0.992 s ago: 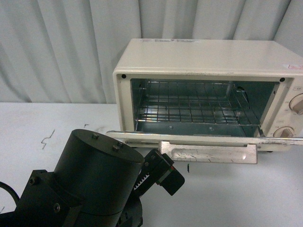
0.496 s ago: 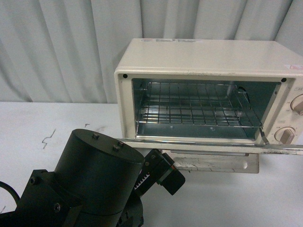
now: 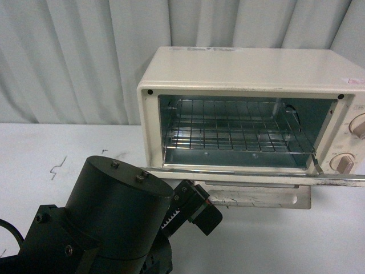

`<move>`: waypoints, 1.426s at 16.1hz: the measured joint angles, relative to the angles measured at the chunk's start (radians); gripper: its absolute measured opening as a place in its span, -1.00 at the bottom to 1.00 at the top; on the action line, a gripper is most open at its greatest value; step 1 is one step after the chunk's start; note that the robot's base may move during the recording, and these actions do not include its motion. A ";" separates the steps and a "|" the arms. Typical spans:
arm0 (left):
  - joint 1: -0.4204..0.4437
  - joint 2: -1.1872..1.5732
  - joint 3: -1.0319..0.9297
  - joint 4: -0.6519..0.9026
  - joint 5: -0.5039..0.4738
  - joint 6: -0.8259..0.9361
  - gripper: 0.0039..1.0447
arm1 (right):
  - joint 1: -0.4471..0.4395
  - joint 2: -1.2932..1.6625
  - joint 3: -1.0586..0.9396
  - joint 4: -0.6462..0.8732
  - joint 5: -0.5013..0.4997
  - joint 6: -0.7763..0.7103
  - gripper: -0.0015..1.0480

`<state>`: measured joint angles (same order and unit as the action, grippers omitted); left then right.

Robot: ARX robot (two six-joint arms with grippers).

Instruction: Open oven

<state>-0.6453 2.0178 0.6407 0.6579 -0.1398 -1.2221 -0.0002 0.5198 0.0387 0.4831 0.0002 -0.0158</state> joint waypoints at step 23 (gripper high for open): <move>0.000 0.000 0.000 -0.002 -0.001 0.000 0.87 | 0.000 -0.517 -0.028 -0.486 0.000 0.001 -0.96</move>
<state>-0.6453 2.0178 0.6411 0.6563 -0.1410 -1.2221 -0.0002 0.0025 0.0109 -0.0032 -0.0002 -0.0151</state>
